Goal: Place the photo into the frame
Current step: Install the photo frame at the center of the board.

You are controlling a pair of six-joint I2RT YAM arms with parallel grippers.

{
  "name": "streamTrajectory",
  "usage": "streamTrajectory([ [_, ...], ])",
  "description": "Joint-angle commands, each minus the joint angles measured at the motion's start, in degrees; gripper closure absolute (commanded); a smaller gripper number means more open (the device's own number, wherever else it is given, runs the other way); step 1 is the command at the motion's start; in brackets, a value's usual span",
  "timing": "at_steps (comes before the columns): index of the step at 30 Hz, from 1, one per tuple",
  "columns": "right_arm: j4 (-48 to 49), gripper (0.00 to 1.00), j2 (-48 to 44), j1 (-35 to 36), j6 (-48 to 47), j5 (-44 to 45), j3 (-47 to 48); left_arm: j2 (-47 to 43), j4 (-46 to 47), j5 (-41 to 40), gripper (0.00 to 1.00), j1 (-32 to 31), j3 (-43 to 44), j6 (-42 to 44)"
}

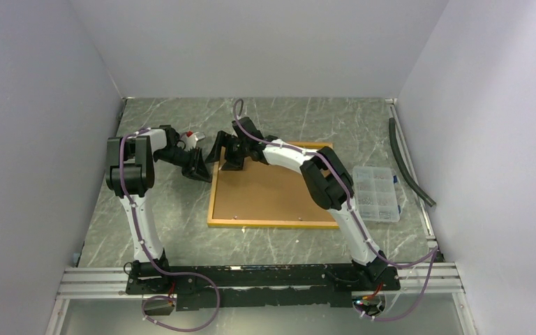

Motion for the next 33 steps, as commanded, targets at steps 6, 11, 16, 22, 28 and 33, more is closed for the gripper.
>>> streamTrajectory([
  [6, 1.5, 0.22, 2.6, 0.5, 1.2, 1.6, 1.0, -0.5, 0.2, 1.0, 0.78, -0.6, -0.7, -0.3],
  [11, 2.1, 0.22, 2.9, 0.6, 1.8, 2.0, 0.8, -0.6, 0.2, 1.0, 0.78, -0.5, -0.9, -0.2],
  [16, 2.4, 0.23, 3.1, 0.7, 2.3, 2.3, 0.9, -0.7, -0.2, 1.0, 0.78, -0.4, -0.6, -0.1],
  [22, 2.7, 0.23, 3.7, 0.7, 2.5, 2.3, 1.5, -1.0, -0.6, 0.8, 0.78, -0.1, -0.2, 0.0],
  [28, 3.4, 0.23, 4.3, 0.7, 3.0, 2.1, 1.8, -1.1, -1.0, 0.8, 0.77, 0.3, -0.3, 0.4],
  [33, 5.6, 0.22, 2.1, 0.7, 1.5, 1.0, 0.6, -1.2, -2.5, 0.9, 0.77, 0.9, 0.9, 1.1],
])
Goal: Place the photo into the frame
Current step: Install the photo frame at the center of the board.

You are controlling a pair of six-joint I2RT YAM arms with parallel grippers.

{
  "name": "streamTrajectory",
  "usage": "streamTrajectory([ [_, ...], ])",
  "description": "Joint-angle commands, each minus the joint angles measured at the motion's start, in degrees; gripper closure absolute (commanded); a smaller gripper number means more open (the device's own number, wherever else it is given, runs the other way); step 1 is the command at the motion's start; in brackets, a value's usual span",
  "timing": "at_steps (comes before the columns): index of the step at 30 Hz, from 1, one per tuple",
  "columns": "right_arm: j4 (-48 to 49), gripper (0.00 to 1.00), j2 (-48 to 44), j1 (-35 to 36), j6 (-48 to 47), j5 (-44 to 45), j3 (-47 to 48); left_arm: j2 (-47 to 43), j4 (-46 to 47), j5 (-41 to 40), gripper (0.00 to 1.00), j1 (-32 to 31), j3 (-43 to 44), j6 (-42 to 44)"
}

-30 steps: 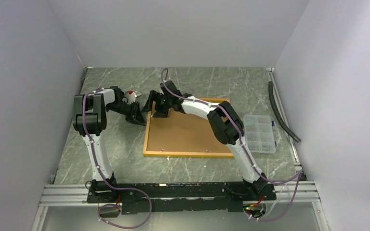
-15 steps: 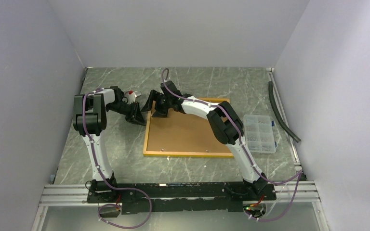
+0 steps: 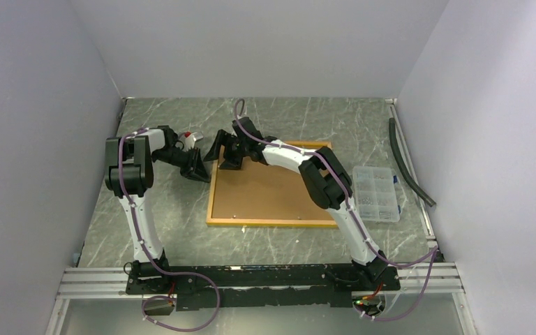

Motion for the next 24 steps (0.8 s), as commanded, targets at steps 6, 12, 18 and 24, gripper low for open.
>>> streamTrajectory([
  [6, 2.8, 0.15, -15.0, 0.8, -15.7, 0.9, -9.9, -3.3, -7.6, 0.5, 0.68, 3.2, 5.2, 3.9],
  [12, -4.7, 0.13, -34.3, 1.4, -31.8, 3.2, -28.5, -8.8, -13.4, 1.1, 0.57, 6.2, 8.1, 6.9],
  [18, -8.2, 0.12, -49.8, 4.8, -41.7, 11.2, -48.1, -16.9, -18.3, 1.3, 0.48, 6.7, 8.3, 11.0],
  [24, -4.6, 0.16, -57.4, 7.8, -46.5, 11.3, -59.0, -29.2, -21.6, 4.2, 0.05, 7.2, 6.9, 16.4],
])
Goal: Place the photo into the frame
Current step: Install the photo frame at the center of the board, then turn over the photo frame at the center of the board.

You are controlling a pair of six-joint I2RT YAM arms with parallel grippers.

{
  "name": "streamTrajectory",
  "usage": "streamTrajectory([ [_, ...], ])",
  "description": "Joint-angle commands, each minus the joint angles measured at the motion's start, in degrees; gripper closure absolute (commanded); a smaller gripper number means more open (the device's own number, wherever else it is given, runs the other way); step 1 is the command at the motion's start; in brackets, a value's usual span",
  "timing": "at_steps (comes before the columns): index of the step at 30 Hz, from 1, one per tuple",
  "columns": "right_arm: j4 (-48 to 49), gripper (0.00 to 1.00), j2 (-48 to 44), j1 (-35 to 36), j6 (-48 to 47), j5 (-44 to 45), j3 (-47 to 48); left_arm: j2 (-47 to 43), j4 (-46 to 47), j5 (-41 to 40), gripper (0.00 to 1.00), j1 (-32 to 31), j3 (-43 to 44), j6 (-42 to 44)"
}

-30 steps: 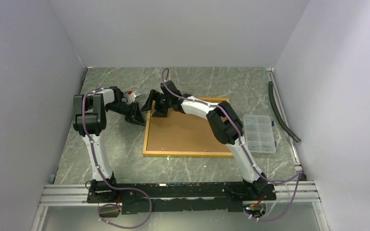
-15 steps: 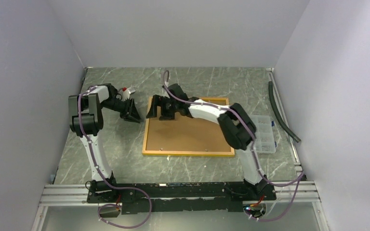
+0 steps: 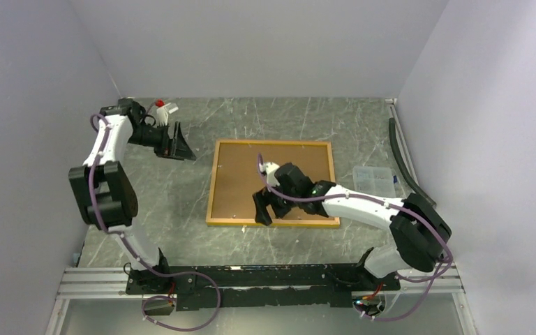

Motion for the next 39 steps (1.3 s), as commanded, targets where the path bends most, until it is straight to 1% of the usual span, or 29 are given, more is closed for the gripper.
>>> streamTrajectory([
  [1, 1.9, 0.17, -3.5, 1.4, -7.2, 2.2, -4.0, -10.7, -3.2, 3.0, 0.05, 0.2, -0.1, 5.3],
  [6, 1.9, 0.21, -1.8, 2.3, -9.7, 4.8, -3.6, -19.8, 3.3, -0.7, 0.05, 0.9, -2.0, 0.3],
  [9, 0.9, 0.24, 0.8, 3.2, -10.8, 7.7, -1.8, -21.3, 1.8, -4.3, 0.05, 1.0, -0.7, 2.7],
  [13, -0.8, 0.31, 3.6, 5.7, -11.7, 11.9, 0.1, -23.0, 3.9, -12.9, 0.05, 1.7, 0.1, 1.9],
  [18, -2.1, 0.39, 6.3, 8.0, -12.1, 16.9, 1.7, -27.2, 10.4, -16.8, 0.05, 4.8, -2.5, -3.7],
  [20, -2.2, 0.41, 7.5, 8.6, -12.4, 18.3, 2.2, -28.5, 12.5, -16.1, 0.05, 5.2, -4.0, -5.1],
  [21, -2.2, 0.42, 7.9, 8.9, -12.5, 18.9, 2.5, -28.7, 12.2, -14.4, 0.05, 5.1, -4.4, -4.9],
  [26, -1.6, 0.46, 9.6, 10.1, -12.8, 21.4, 2.9, -26.4, 7.6, -6.2, 0.05, 5.2, -6.7, -0.8],
  [29, -1.8, 0.47, 10.5, 10.5, -12.7, 21.8, 3.2, -26.3, 9.0, -5.4, 0.05, 5.1, -12.4, 1.4],
  [32, -1.5, 0.48, 10.8, 10.9, -12.7, 22.2, 3.2, -28.6, 12.3, -5.8, 0.05, 5.1, -18.8, 6.0],
  [35, -0.7, 0.5, 10.7, 11.1, -12.5, 23.2, 2.6, -30.9, 13.9, -6.4, 0.05, 5.2, -22.0, 10.1],
  [37, -0.4, 0.54, 10.6, 11.2, -12.6, 23.7, 2.5, -31.5, 13.8, -6.2, 0.05, 5.1, -22.7, 11.5],
  [39, 0.0, 0.61, 10.6, 11.2, -12.9, 23.7, 2.6, -32.1, 12.0, -4.6, 0.05, 5.1, -23.6, 14.3],
])
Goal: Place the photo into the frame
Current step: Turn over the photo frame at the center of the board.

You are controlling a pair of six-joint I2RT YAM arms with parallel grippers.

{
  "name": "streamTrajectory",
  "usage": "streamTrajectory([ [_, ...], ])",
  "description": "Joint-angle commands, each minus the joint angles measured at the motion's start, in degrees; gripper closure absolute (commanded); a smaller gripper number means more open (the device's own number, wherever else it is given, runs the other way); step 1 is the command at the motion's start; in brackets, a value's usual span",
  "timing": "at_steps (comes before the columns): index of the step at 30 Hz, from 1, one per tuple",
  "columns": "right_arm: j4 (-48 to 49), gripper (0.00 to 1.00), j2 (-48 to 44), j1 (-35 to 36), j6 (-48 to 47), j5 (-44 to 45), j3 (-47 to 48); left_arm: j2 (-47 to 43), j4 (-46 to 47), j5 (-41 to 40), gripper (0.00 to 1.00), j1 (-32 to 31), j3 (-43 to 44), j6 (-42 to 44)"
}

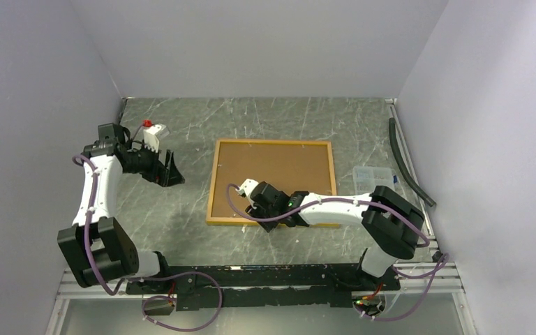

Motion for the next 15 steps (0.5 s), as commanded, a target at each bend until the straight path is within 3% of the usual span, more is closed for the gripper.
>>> streamTrajectory([
  [1, 2.9, 0.64, 0.7, -0.1, -1.0, 3.6, 1.2, -4.6, -0.4, 5.1, 0.05, -0.1, -1.0, 9.7],
  [6, 2.7, 0.69, 2.2, -0.1, -2.1, 2.7, 3.3, -10.5, -1.9, 6.3, 0.05, -1.1, -8.7, 24.7],
  [12, 2.6, 0.69, 5.1, 0.0, -2.5, 0.1, 5.6, -15.2, 0.3, -0.6, 0.05, -7.1, -14.6, 34.4],
  [15, 2.2, 0.78, 6.2, 0.0, -1.8, -1.0, 8.2, -17.1, 2.3, -2.7, 0.05, -9.3, -16.8, 37.4],
])
